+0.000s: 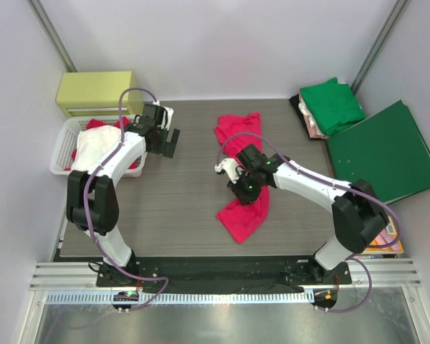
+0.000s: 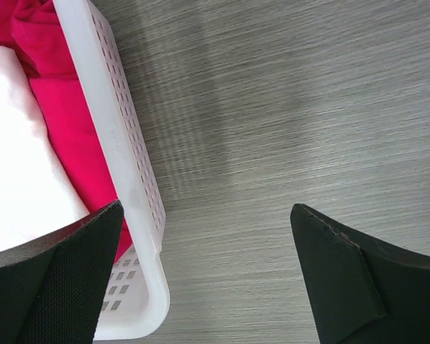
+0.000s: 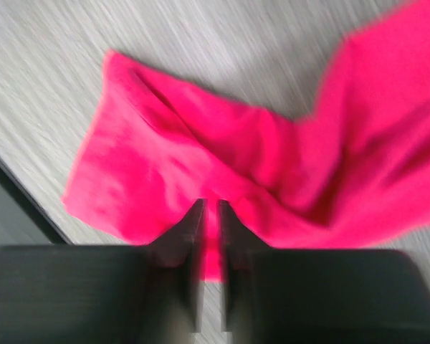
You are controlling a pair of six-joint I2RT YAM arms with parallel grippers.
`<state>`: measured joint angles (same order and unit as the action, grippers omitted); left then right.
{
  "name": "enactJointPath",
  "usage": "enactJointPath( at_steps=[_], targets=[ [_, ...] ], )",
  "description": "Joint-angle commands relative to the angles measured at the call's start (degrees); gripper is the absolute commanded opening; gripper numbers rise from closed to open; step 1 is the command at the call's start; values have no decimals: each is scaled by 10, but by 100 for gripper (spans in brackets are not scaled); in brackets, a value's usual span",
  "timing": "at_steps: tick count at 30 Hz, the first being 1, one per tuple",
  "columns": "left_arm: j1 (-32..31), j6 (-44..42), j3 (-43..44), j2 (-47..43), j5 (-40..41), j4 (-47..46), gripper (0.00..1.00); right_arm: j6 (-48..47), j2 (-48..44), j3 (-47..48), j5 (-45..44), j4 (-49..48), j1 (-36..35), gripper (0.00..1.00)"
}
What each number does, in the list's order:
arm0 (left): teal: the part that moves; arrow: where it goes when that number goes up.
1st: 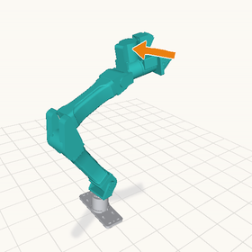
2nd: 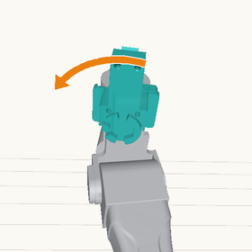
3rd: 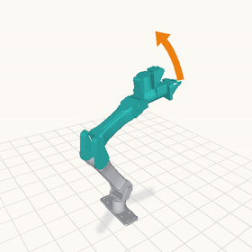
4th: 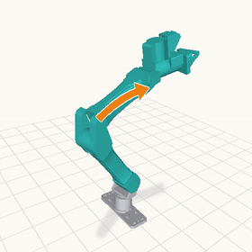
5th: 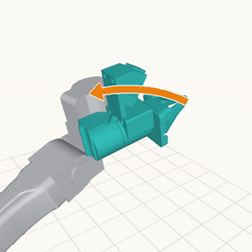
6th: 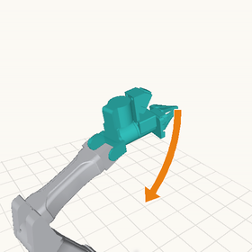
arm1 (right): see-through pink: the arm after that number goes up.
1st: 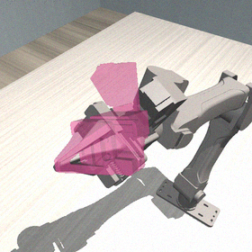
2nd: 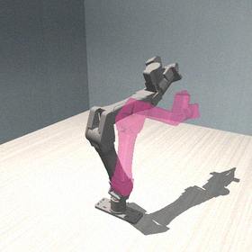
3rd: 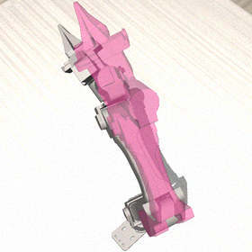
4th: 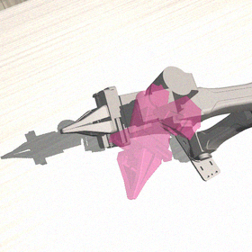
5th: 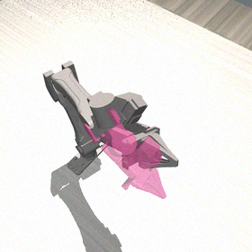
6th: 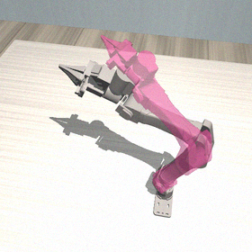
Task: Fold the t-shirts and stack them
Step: Rotate the tshirt 90 degrees
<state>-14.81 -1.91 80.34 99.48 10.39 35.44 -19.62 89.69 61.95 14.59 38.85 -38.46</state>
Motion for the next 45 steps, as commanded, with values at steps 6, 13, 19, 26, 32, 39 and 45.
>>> enactJointPath(
  at_steps=[6, 13, 19, 26, 32, 39, 45],
  targets=[
    [3, -4, 19, -9, 9, -13, 100, -24, 30, 23, 33, -9, -46, 62],
    [3, -6, 23, -2, 11, -13, 100, -39, 16, -49, 8, -5, -48, 57],
    [4, -6, 33, 12, 13, -5, 100, -46, 51, -70, 25, -27, -48, 61],
    [4, -9, 32, 8, 19, -6, 100, -80, 36, -91, 25, 36, -50, 62],
    [4, -9, 38, 16, 19, -5, 100, -102, -42, -117, -9, 91, -36, 64],
    [4, -10, 41, 14, 20, 0, 100, -116, -28, -69, -28, 135, -30, 66],
    [4, -11, 25, 7, 16, -10, 100, -101, -115, -76, -16, 84, -19, 70]
  ],
)
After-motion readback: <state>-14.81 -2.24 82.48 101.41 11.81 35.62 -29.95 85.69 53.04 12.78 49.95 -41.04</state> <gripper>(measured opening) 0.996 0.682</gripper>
